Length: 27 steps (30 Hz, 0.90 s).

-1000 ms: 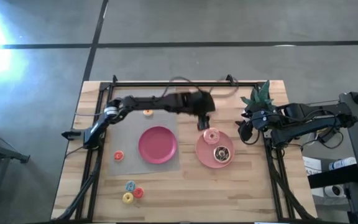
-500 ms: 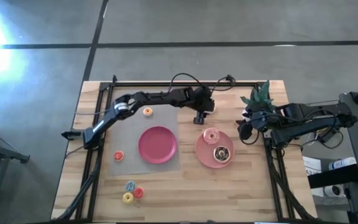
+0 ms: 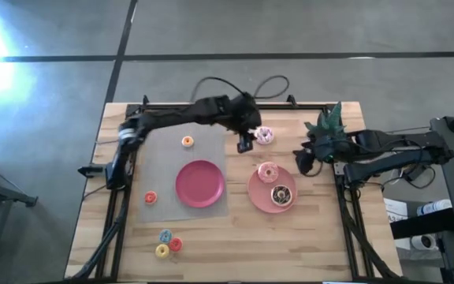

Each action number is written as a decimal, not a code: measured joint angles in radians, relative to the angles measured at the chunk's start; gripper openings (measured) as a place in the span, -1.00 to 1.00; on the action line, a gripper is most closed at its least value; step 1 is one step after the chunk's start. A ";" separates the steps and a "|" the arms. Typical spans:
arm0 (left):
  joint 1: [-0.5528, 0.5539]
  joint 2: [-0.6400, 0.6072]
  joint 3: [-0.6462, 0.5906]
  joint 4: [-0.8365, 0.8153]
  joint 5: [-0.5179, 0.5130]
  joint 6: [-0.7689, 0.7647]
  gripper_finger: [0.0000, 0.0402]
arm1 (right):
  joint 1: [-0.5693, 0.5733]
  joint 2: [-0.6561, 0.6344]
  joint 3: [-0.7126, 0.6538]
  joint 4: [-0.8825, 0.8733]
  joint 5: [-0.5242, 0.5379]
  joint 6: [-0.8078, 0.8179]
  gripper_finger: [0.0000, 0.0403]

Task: Pick & Place donuts
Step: Put the large violet donut on the light pink plate

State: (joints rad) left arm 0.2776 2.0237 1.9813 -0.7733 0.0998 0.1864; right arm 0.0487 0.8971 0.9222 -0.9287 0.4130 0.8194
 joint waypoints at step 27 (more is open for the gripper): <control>-0.210 -0.679 -0.777 0.454 -0.354 -0.692 -0.17 | -0.182 0.214 0.287 -0.071 -0.080 -0.372 0.11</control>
State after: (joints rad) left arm 0.0673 1.3450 1.2038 -0.3194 -0.2538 -0.5060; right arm -0.1337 1.1114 1.2089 -0.9995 0.3334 0.4471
